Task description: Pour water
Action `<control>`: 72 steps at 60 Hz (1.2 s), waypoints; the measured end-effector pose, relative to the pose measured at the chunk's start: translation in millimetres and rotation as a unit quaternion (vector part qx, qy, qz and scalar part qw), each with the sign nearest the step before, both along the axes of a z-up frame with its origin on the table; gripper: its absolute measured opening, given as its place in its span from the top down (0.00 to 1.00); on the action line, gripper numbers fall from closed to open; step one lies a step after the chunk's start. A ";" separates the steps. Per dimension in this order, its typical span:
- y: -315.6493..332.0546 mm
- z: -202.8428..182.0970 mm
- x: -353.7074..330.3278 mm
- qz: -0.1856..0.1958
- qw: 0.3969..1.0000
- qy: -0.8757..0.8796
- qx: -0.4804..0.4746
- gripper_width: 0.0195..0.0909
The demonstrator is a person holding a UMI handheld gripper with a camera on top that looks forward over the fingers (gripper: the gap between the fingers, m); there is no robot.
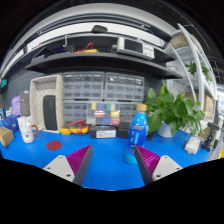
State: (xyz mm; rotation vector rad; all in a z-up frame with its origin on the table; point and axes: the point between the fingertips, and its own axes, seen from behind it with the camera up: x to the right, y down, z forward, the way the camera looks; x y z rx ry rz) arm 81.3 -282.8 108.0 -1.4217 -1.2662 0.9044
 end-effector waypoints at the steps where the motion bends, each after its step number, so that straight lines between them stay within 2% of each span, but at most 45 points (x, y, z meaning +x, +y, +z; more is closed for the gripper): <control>1: 8.4 -1.3 0.4 -0.005 1.000 0.002 0.001 0.07; 13: 79.6 3.8 -24.9 -0.047 0.998 0.037 0.013 0.08; 23: 97.6 -2.3 -67.9 -0.029 0.998 0.047 0.000 0.09; 29: 109.6 -8.1 -89.8 -0.033 0.999 0.041 -0.007 0.09; 34: 115.1 -9.2 -102.9 -0.035 0.998 0.043 -0.003 0.19; 35: 115.9 -10.4 -104.8 -0.036 0.999 0.040 0.000 0.18; 37: 116.5 -14.7 -108.5 -0.038 0.999 0.034 0.004 0.30; 38: 115.4 -14.3 -111.0 -0.034 0.999 0.035 0.006 0.41; 40: 111.3 -13.9 -114.9 -0.027 0.999 0.040 0.005 0.54; 44: 109.6 -13.9 -117.4 -0.024 0.999 0.043 0.020 0.60; 49: 105.8 -12.3 -118.5 -0.017 0.998 0.043 0.040 0.74; 50: 105.3 -12.2 -118.6 -0.017 0.998 0.043 0.043 0.74; 51: 104.4 -11.8 -119.6 -0.015 0.998 0.044 0.046 0.79; 65: 79.2 -13.1 -122.0 -0.007 0.995 0.011 0.100 0.80; 72: 31.0 -9.7 -130.6 0.033 0.989 -0.006 0.144 0.80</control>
